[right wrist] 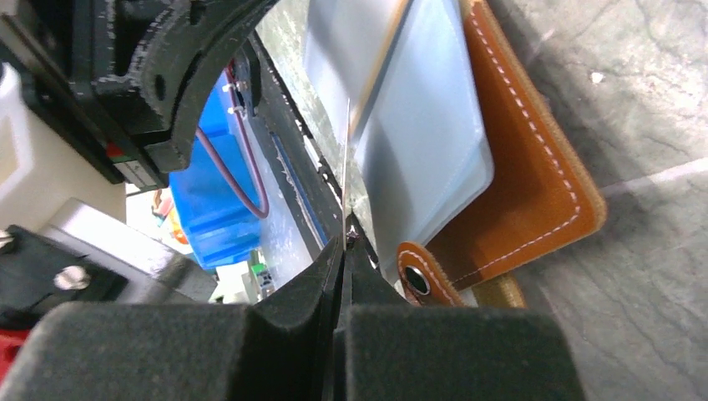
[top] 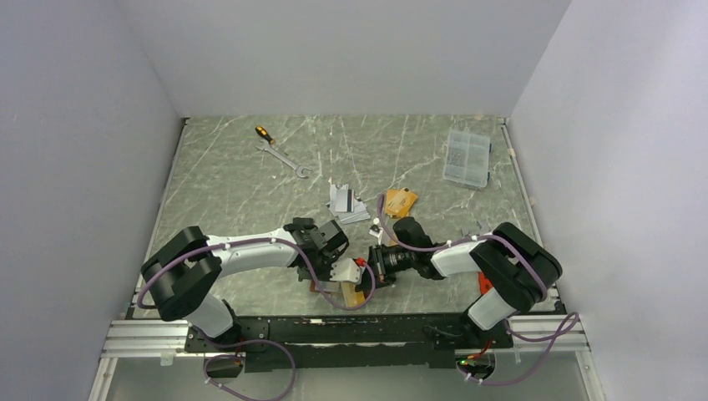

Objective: Put the credit cards into the card holder
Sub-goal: Insert the credit card into the card holder.

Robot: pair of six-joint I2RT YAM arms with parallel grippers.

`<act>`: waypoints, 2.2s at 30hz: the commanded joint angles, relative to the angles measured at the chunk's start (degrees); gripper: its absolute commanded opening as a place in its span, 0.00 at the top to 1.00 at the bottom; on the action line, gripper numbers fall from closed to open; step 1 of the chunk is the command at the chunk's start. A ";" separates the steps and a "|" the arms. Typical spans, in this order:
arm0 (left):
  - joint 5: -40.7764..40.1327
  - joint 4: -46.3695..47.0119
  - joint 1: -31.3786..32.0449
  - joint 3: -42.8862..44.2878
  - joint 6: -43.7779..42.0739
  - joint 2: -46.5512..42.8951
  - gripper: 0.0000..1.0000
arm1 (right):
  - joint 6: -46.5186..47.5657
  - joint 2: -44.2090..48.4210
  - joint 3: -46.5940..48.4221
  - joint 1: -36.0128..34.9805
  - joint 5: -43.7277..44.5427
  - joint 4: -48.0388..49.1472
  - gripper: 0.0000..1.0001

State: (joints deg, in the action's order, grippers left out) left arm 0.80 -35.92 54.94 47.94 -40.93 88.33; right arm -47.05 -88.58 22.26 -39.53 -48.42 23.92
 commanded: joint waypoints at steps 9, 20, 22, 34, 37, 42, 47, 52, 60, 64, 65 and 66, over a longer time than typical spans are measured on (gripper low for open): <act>-3.74 4.10 -1.05 0.30 -1.73 2.15 1.00 | 1.23 -3.89 0.36 -0.08 -1.63 4.57 1.00; -3.31 3.88 -1.05 0.46 -1.73 2.43 1.00 | 0.93 -6.99 1.64 -0.02 -2.13 6.28 1.00; -3.27 3.86 -1.06 0.57 -1.62 2.48 1.00 | 0.97 -7.58 2.17 0.18 -2.28 6.31 1.00; -3.25 3.88 -0.98 0.01 -1.97 2.02 1.00 | 1.34 -10.83 4.99 1.88 -2.40 5.88 1.00; -3.22 3.95 -1.06 -0.27 -2.05 1.84 1.00 | 1.19 -11.68 5.44 1.94 -2.44 6.13 1.00; -3.21 3.93 -1.01 -0.24 -2.06 1.68 1.00 | 1.08 -13.33 5.93 2.07 -2.50 5.88 1.00; -2.59 3.72 -1.02 0.23 -1.80 1.71 1.00 | 0.50 -13.52 5.55 2.08 -1.77 6.13 1.00; -2.21 3.31 -0.98 0.51 -1.74 1.43 1.00 | -0.42 -15.61 7.81 1.96 -1.30 7.11 1.00; -1.35 3.16 -1.06 -1.03 -2.22 0.79 1.00 | -0.91 -16.41 9.26 3.06 2.59 5.63 1.00; -0.93 2.99 -1.00 -1.52 -2.48 0.74 1.00 | -0.89 -15.58 8.52 4.03 4.49 4.94 1.00; -0.40 2.89 -1.05 -1.62 -2.56 0.70 1.00 | -0.80 -15.51 8.40 4.03 4.90 4.58 1.00; 0.04 2.91 -1.06 -1.73 -2.62 0.63 1.00 | -0.84 -15.36 8.22 4.07 5.14 4.50 1.00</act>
State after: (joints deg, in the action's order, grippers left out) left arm -0.30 -35.05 54.57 48.01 -41.47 88.64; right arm -49.10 -104.27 30.72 -36.14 -50.37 29.19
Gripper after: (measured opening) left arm 0.009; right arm 0.009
